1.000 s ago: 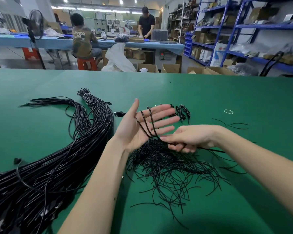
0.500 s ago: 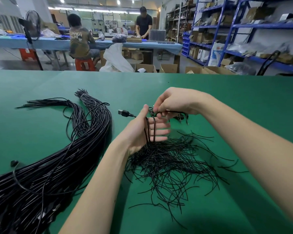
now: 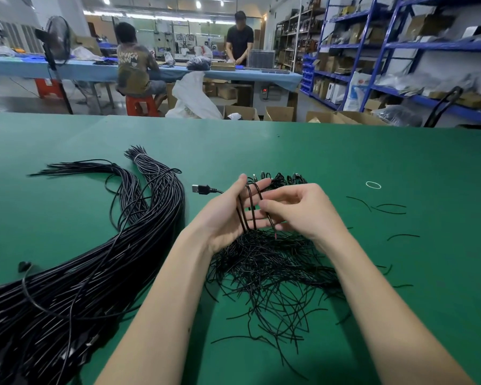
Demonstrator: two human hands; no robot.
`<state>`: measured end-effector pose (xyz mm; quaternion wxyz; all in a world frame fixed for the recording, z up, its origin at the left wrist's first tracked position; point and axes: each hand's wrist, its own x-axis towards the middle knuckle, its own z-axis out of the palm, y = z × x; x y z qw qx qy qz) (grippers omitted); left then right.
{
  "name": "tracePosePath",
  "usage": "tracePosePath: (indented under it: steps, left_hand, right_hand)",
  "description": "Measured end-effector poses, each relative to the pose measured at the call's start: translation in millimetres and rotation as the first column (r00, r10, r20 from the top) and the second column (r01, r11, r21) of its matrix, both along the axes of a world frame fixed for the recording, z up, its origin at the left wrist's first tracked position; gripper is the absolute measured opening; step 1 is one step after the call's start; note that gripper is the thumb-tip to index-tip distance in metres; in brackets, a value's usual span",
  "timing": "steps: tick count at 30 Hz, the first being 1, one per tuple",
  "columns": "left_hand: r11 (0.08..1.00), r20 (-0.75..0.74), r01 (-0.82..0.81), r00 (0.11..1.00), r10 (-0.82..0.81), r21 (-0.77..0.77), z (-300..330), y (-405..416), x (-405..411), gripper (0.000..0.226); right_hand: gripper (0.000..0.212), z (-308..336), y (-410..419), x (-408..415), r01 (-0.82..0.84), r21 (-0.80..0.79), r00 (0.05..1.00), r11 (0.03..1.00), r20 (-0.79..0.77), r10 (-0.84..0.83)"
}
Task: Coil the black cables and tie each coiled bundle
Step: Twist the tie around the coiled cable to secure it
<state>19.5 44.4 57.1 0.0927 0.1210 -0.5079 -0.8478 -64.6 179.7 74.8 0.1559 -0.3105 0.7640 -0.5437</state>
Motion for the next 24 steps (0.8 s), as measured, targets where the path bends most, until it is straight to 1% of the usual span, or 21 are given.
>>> tracePosePath:
  steps: [3, 5, 7, 9, 10, 12, 13, 14, 15, 16, 17, 18, 19, 21, 22, 24]
  left_hand:
    - [1.000, -0.009, 0.009, 1.000, -0.010, -0.004, 1, 0, 0, 0.048]
    - [0.999, 0.005, -0.003, 1.000, 0.003, -0.050, 1, 1, 0, 0.041]
    - [0.994, 0.025, -0.037, 0.999, 0.040, -0.103, -2, 3, -1, 0.034]
    - [0.992, 0.028, -0.054, 0.998, 0.057, -0.110, -4, 5, -2, 0.029]
    - [0.993, 0.027, -0.052, 0.998, 0.055, -0.103, -5, 5, -1, 0.027]
    - [0.995, 0.020, -0.038, 0.999, 0.040, -0.092, -5, 6, -1, 0.026]
    - [0.996, 0.015, -0.026, 1.000, 0.027, -0.085, -5, 6, -2, 0.025]
    - [0.997, 0.007, -0.008, 1.000, 0.008, -0.080, -5, 6, -2, 0.026]
    - [0.996, 0.000, 0.016, 1.000, -0.016, -0.084, -6, 7, -3, 0.028]
    - [0.994, -0.003, 0.044, 0.999, -0.045, -0.095, -6, 9, -3, 0.029]
    - [0.991, -0.008, 0.073, 0.997, -0.074, -0.113, -7, 12, -3, 0.027]
    - [0.986, -0.018, 0.095, 0.995, -0.098, -0.135, -7, 15, -4, 0.022]
    - [0.981, -0.030, 0.106, 0.993, -0.112, -0.162, -8, 17, -5, 0.016]
    - [0.970, -0.040, 0.112, 0.992, -0.123, -0.216, -9, 22, -6, 0.012]
    - [0.965, -0.041, 0.119, 0.990, -0.132, -0.232, -8, 24, -5, 0.013]
    - [0.963, -0.049, 0.130, 0.988, -0.146, -0.235, -8, 25, -4, 0.015]
  right_hand:
    - [0.011, -11, -4, 3, 0.072, -0.041, 0.990, 0.997, -0.115, -0.076]
    - [0.012, -20, -5, 5, 0.112, -0.018, 0.966, 0.994, -0.232, -0.113]
    - [0.009, -26, -5, 7, 0.098, -0.022, 0.959, 0.995, -0.265, -0.100]
    - [0.007, -28, -3, 8, 0.042, -0.017, 0.968, 0.999, -0.245, -0.045]
    - [0.007, -26, 0, 7, 0.001, 0.009, 0.978, 1.000, -0.210, 0.001]
    - [0.006, -18, 11, 2, -0.078, 0.069, 0.993, 0.995, -0.086, 0.084]
    - [0.006, -12, 17, -3, -0.074, 0.084, 0.994, 0.994, -0.068, 0.080]
    - [0.010, -5, 20, -9, -0.020, 0.089, 0.991, 0.996, -0.129, 0.032]
    - [0.014, 2, 22, -15, 0.058, 0.076, 0.971, 0.995, -0.235, -0.039]
    - [0.017, 10, 21, -18, 0.111, 0.033, 0.941, 0.993, -0.324, -0.094]
    - [0.019, 19, 16, -17, 0.113, -0.001, 0.921, 0.994, -0.375, -0.105]
    - [0.020, 28, 7, -14, 0.065, 0.007, 0.913, 0.998, -0.404, -0.056]
    - [0.022, 35, -3, -8, -0.016, 0.071, 0.905, 0.997, -0.423, 0.045]
    - [0.028, 45, -22, 3, -0.173, 0.244, 0.869, 0.954, -0.419, 0.265]
    - [0.026, 48, -30, 6, -0.224, 0.294, 0.848, 0.929, -0.412, 0.334]
    - [0.014, 53, -40, 4, -0.257, 0.328, 0.824, 0.909, -0.417, 0.384]
